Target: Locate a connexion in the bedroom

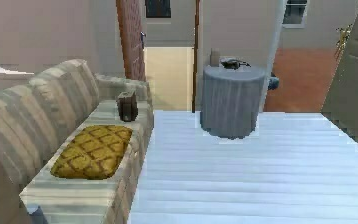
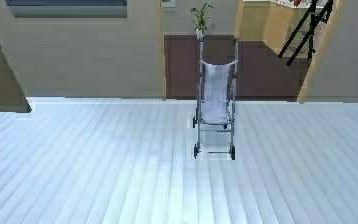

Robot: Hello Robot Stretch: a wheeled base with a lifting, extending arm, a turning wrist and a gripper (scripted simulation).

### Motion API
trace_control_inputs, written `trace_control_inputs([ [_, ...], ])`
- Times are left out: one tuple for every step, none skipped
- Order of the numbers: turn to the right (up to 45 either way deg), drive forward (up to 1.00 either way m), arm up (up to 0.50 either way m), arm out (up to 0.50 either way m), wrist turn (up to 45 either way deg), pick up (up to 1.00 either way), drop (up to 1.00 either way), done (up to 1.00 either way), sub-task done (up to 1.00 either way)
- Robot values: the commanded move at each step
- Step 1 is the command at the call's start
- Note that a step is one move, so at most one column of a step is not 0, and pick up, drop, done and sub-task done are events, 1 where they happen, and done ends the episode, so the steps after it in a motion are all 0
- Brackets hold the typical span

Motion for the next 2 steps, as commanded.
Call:
trace_control_inputs([
  [0.0, 1.00, 0.00, 0.00, 0.0, 0.00, 0.00, 0.00, 0.00],
  [-3.0, 0.00, 0.00, 0.00, 0.0, 0.00, 0.00, 0.00, 0.00],
])
